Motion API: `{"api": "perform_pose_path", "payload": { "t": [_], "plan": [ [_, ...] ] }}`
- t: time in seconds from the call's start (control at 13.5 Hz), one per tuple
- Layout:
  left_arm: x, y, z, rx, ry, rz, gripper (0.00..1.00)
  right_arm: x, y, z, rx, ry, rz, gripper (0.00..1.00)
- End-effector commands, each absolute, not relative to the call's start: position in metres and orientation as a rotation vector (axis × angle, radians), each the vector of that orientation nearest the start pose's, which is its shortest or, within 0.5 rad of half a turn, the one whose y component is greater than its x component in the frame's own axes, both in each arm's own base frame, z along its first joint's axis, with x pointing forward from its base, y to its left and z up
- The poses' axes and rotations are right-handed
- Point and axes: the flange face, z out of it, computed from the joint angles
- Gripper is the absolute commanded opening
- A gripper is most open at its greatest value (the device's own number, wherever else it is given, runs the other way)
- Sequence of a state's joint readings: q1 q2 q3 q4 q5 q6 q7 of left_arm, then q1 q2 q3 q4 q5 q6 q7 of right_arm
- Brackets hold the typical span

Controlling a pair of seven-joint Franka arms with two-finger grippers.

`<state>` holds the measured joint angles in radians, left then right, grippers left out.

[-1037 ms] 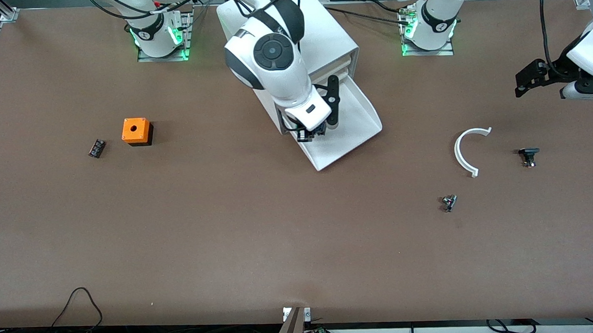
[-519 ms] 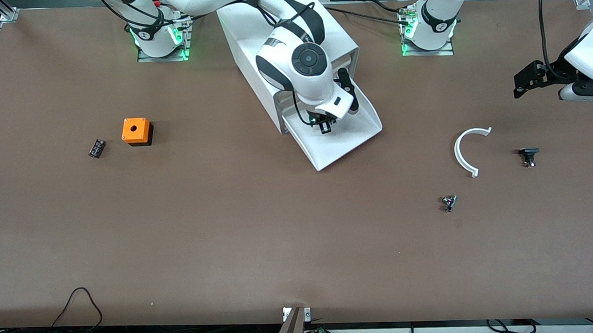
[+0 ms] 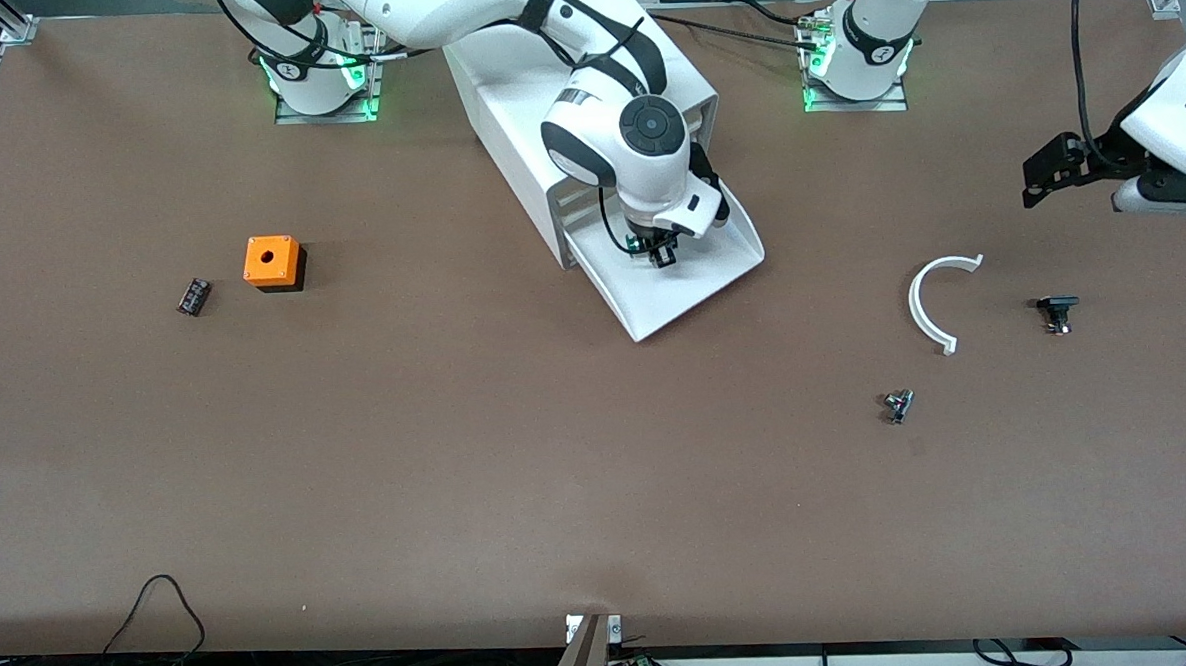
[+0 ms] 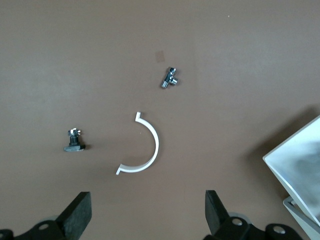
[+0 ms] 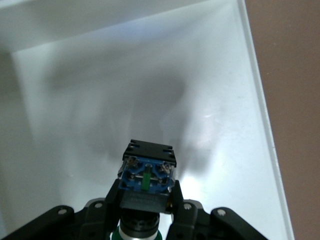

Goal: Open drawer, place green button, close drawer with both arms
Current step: 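Release the button in the drawer while the left gripper reaches the drawer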

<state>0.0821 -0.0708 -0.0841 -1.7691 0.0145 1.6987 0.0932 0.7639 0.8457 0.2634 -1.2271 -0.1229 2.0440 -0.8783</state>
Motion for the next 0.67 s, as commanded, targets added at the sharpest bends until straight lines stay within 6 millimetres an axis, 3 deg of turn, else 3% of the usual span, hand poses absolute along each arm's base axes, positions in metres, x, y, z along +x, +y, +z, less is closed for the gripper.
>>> {"api": "perform_pose_path", "payload": {
  "t": [0.0,0.07,0.15,0.3,0.37,0.59],
  "plan": [
    [0.551,-0.010,0.572,-3.126,0.153,-0.018,1.00,0.442,0.618,0.260,1.883,2.608,-0.021,0.50],
    [0.556,-0.011,0.563,-3.129,0.155,-0.014,1.00,0.444,0.617,0.261,1.889,2.597,-0.016,0.69],
    [0.562,-0.015,0.548,-3.131,0.163,-0.014,1.00,0.443,0.618,0.269,1.918,2.576,-0.009,1.00],
    [0.580,-0.025,0.515,-3.141,0.089,-0.032,1.00,0.453,0.616,0.307,2.058,2.493,0.046,1.00],
    [0.587,-0.034,0.497,-3.155,0.040,-0.036,1.00,0.464,0.612,0.338,2.137,2.462,0.109,1.00],
    [0.601,-0.077,0.418,-3.258,-0.082,-0.088,1.00,0.501,0.578,0.414,2.351,2.318,0.270,1.00]
  ]
}}
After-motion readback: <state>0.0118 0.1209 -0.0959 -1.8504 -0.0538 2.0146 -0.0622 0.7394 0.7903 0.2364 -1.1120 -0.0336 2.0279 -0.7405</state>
